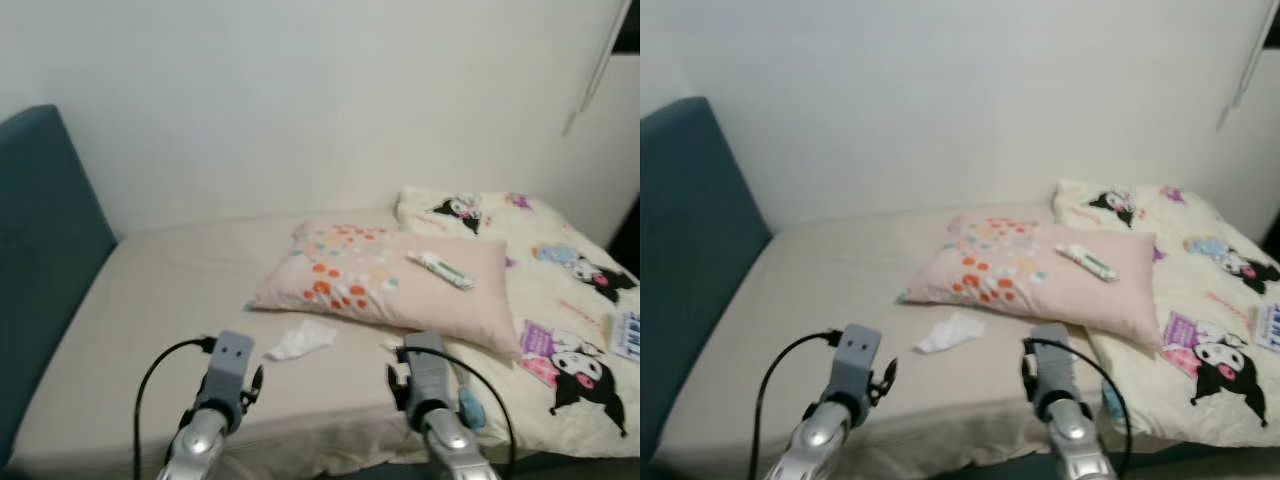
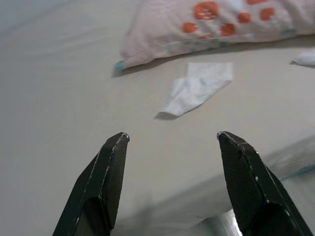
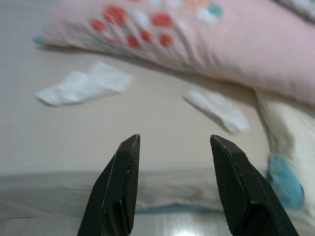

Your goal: Clean up the room

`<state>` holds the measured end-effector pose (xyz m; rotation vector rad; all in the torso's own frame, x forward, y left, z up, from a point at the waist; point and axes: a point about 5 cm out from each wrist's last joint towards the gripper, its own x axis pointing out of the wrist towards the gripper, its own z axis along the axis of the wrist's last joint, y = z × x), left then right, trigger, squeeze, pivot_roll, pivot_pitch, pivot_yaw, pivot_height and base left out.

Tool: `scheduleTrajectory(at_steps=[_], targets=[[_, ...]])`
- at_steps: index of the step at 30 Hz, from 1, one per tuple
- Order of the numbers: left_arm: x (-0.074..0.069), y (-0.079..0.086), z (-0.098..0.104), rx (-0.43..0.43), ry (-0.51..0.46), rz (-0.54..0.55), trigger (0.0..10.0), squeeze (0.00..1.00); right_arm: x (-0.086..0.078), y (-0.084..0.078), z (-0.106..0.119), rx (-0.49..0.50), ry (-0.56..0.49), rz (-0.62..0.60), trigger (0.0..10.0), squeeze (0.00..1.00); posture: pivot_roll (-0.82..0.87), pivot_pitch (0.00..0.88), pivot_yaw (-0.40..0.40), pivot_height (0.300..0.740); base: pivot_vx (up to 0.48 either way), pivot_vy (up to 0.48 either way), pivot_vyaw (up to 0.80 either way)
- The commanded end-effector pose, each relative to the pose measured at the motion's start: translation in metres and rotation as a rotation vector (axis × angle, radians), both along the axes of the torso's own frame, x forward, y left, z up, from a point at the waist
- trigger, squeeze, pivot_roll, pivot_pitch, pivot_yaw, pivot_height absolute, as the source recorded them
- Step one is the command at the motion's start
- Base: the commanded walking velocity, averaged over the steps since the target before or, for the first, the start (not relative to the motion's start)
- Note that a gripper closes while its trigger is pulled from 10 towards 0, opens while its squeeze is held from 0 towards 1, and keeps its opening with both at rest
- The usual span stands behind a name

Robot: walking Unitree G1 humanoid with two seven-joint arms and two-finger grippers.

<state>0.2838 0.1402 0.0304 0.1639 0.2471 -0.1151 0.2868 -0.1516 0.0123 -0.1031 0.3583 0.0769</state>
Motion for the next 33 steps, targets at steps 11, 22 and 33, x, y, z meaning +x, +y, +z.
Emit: scheduleTrajectory(at_steps=[11, 22, 33], targets=[[0.000, -0.003, 0.001, -0.003, -0.001, -0.008, 10.0, 0.00, -0.001, -0.006, -0.001, -0.006, 0.011, -0.009, 10.0, 0.00, -0.02, 0.030, 0.008, 0.740, 0.322, 0.000, 0.00], [-0.003, 0.002, -0.002, 0.020, 0.008, 0.020, 10.0, 0.00, -0.003, 0.004, -0.003, -0.096, 0.022, 0.120, 10.0, 0.00, -0.02, 0.025, -0.005, 0.740, 0.161, 0.000, 0.36], [-0.009, 0.009, -0.005, 0.028, 0.007, 0.037, 10.0, 0.00, -0.005, 0.008, -0.006, -0.075, 0.042, 0.140, 10.0, 0.00, -0.01, 0.017, -0.004, 0.740, 0.000, 0.000, 0.00]])
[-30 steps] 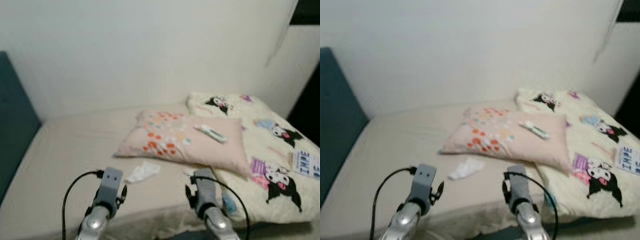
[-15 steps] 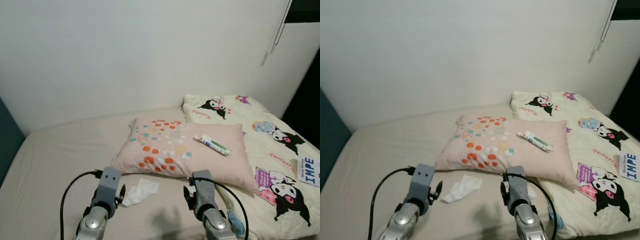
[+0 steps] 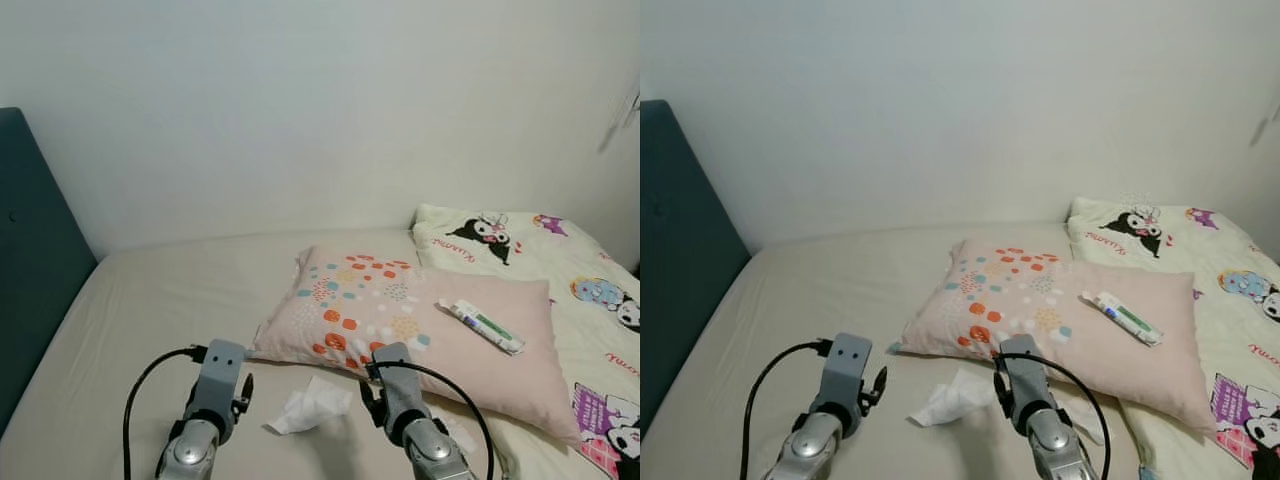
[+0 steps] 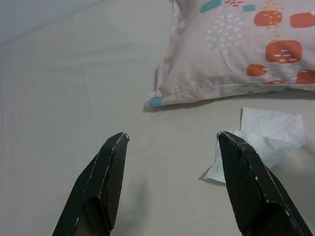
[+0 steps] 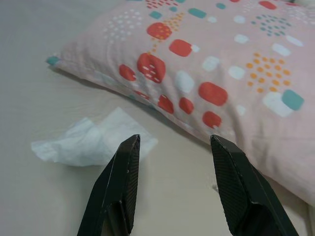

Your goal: Clean up the room

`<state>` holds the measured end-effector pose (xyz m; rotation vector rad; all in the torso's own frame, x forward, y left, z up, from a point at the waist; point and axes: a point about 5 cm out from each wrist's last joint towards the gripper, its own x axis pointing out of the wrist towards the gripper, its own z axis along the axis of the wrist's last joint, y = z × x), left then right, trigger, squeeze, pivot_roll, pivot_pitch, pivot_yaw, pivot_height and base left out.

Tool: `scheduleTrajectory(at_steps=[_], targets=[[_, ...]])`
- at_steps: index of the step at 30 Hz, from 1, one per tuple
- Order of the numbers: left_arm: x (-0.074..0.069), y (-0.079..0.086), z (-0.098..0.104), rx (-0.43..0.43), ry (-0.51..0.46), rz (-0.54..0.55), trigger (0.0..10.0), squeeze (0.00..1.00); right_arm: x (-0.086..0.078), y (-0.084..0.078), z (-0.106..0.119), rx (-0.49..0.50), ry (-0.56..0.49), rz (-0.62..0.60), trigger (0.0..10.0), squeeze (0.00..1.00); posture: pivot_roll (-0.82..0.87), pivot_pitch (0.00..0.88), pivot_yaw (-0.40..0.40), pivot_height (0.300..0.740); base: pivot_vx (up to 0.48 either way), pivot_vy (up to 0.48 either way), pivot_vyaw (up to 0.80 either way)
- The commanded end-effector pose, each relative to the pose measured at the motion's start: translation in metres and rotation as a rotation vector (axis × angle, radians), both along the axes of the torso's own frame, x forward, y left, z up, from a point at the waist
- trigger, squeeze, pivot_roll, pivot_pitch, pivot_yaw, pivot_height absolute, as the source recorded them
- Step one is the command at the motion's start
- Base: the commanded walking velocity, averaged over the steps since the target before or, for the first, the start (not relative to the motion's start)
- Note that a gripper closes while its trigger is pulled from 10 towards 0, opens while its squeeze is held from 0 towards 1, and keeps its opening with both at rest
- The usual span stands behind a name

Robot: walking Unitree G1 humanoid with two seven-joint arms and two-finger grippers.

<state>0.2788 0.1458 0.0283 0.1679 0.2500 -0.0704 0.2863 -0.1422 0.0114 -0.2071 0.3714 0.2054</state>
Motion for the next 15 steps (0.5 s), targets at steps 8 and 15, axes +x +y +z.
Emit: scheduleTrajectory(at_steps=[8, 15], targets=[[-0.0021, 0.0025, 0.0005, 0.032, -0.012, -0.023, 10.0, 0.00, -0.0046, 0.0030, -0.0030, 0.018, 0.002, 0.012, 10.0, 0.00, -0.01, 0.009, 0.004, 0.740, 0.000, 0.000, 0.00], [0.0006, 0.0002, 0.0023, 0.034, -0.017, -0.031, 10.0, 0.00, -0.0037, 0.0073, -0.0009, -0.004, -0.009, 0.057, 10.0, 0.00, -0.01, 0.009, 0.006, 0.740, 0.000, 0.000, 0.57]])
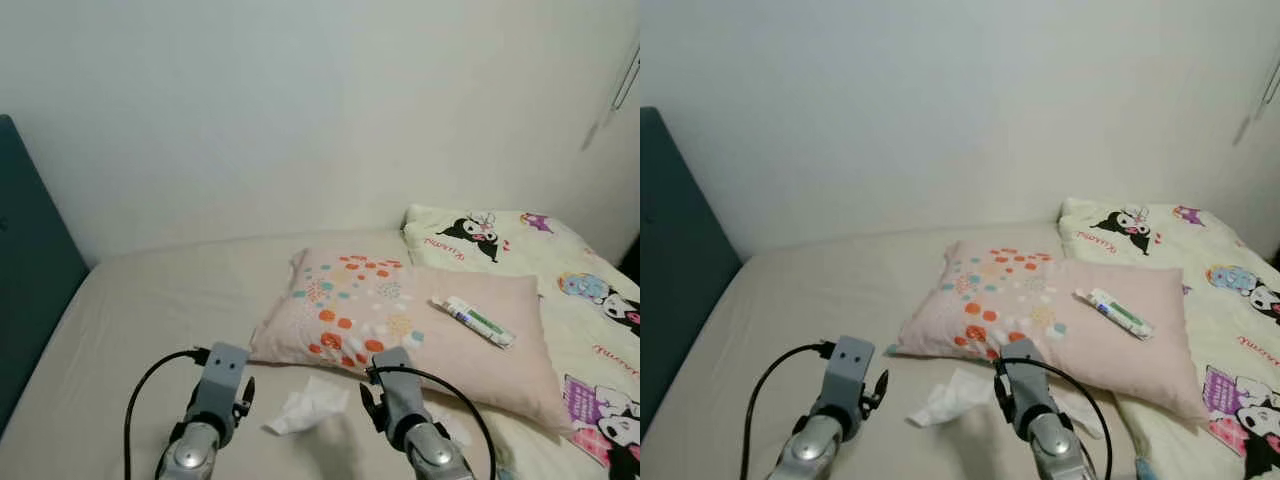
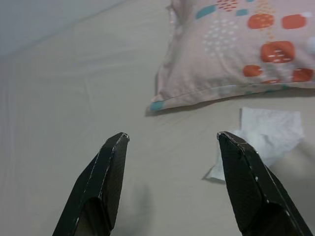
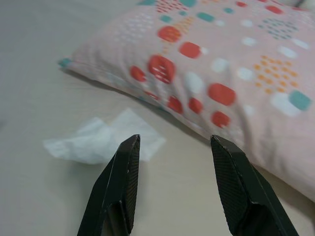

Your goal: Clean up the room

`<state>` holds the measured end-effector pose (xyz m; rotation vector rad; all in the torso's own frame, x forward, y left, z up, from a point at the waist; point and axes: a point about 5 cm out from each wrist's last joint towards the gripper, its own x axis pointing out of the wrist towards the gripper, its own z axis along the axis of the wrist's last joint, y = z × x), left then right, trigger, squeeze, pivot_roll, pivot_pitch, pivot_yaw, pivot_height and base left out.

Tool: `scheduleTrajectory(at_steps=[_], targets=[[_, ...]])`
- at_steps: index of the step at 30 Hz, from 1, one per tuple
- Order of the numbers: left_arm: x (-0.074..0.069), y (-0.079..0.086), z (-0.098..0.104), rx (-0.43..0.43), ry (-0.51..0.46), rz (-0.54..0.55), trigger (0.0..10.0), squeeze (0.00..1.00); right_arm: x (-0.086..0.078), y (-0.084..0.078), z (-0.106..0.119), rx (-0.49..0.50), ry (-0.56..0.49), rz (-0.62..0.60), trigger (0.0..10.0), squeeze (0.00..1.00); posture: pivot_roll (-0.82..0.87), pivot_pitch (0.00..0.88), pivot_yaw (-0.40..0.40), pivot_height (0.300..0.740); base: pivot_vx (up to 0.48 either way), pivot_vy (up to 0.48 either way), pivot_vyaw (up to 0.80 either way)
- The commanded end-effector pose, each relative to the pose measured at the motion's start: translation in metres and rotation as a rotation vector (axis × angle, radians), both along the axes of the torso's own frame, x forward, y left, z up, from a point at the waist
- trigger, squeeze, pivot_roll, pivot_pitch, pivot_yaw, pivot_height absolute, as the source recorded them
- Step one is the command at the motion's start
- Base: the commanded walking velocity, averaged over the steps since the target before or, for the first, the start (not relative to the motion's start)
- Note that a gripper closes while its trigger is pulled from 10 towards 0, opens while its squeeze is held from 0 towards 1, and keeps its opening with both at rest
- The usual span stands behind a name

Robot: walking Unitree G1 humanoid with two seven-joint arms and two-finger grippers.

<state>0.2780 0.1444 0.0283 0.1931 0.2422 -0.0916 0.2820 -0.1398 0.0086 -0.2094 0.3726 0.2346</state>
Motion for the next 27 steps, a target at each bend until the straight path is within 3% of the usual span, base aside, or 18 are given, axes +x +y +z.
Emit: scheduleTrajectory(at_steps=[1, 12, 22, 27], targets=[[0.0014, 0.0015, 0.0021, 0.013, -0.010, -0.007, 10.0, 0.00, 0.0005, 0.0057, 0.0020, -0.006, -0.014, 0.035, 10.0, 0.00, -0.01, 0.009, 0.006, 0.740, 0.000, 0.000, 0.80], [0.0009, 0.0015, 0.0025, 0.011, -0.012, -0.003, 10.0, 0.00, 0.0009, 0.0110, 0.0036, 0.010, -0.020, 0.062, 10.0, 0.00, -0.01, 0.012, 0.004, 0.740, 0.000, 0.000, 0.77], [0.0014, 0.0006, 0.0034, 0.022, -0.015, -0.018, 10.0, 0.00, 0.0007, 0.0111, 0.0036, 0.018, -0.024, 0.056, 10.0, 0.00, -0.01, 0.015, 0.007, 0.740, 0.000, 0.000, 0.00], [0.0025, -0.0011, 0.0028, 0.025, -0.003, -0.020, 10.0, 0.00, 0.0013, 0.0094, 0.0043, 0.018, -0.029, 0.043, 10.0, 0.00, -0.01, 0.017, 0.010, 0.740, 0.000, -0.271, 0.00]])
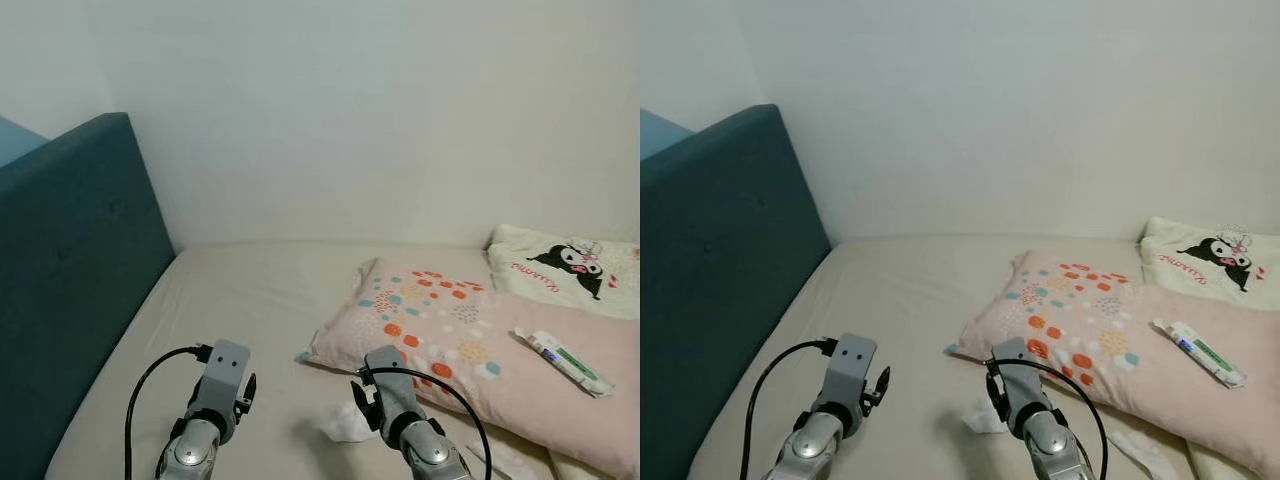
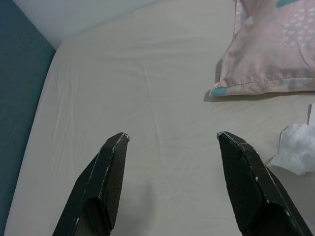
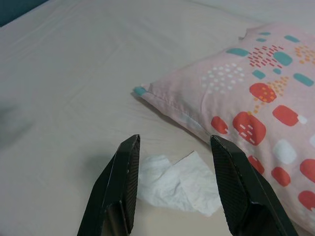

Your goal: Clean up the room

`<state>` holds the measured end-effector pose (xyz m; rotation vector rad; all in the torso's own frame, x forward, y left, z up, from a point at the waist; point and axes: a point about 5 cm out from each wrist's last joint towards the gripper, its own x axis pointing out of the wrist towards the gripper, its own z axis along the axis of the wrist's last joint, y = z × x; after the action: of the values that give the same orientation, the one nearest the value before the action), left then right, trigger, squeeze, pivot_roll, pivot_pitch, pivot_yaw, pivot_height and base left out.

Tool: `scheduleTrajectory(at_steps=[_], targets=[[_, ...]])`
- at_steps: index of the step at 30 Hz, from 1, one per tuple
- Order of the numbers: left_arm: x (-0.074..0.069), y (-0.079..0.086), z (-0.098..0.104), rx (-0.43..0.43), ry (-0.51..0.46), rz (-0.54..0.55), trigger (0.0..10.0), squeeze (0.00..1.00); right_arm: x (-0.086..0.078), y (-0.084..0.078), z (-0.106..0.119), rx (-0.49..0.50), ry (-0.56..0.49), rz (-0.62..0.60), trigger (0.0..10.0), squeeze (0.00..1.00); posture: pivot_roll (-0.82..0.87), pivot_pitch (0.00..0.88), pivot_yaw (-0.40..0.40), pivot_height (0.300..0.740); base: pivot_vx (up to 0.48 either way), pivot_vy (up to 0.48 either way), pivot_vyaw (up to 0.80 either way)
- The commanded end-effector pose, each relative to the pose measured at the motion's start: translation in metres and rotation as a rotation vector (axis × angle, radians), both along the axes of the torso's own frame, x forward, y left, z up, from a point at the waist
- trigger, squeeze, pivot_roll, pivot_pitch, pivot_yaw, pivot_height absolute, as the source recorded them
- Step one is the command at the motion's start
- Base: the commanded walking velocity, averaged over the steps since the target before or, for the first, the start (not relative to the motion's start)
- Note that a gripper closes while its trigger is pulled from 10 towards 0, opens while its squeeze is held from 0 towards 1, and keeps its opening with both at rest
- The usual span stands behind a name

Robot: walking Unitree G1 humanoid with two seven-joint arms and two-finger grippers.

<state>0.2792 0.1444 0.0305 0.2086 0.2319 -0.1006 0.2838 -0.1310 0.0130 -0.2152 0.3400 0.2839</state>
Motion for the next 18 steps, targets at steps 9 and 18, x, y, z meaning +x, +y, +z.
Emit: scheduleTrajectory(at_steps=[9, 18], targets=[[0.0031, -0.0030, 0.0019, 0.002, 0.006, -0.007, 10.0, 0.00, -0.0009, -0.0026, -0.0004, 0.011, 0.000, -0.018, 10.0, 0.00, -0.02, 0.021, 0.010, 0.740, 0.000, -0.348, 0.00], [0.0041, -0.0047, 0.0025, -0.007, 0.012, -0.005, 10.0, 0.00, -0.0008, -0.0054, -0.0003, 0.007, 0.000, -0.030, 10.0, 0.00, -0.02, 0.023, 0.014, 0.740, 0.000, -0.358, 0.00]])
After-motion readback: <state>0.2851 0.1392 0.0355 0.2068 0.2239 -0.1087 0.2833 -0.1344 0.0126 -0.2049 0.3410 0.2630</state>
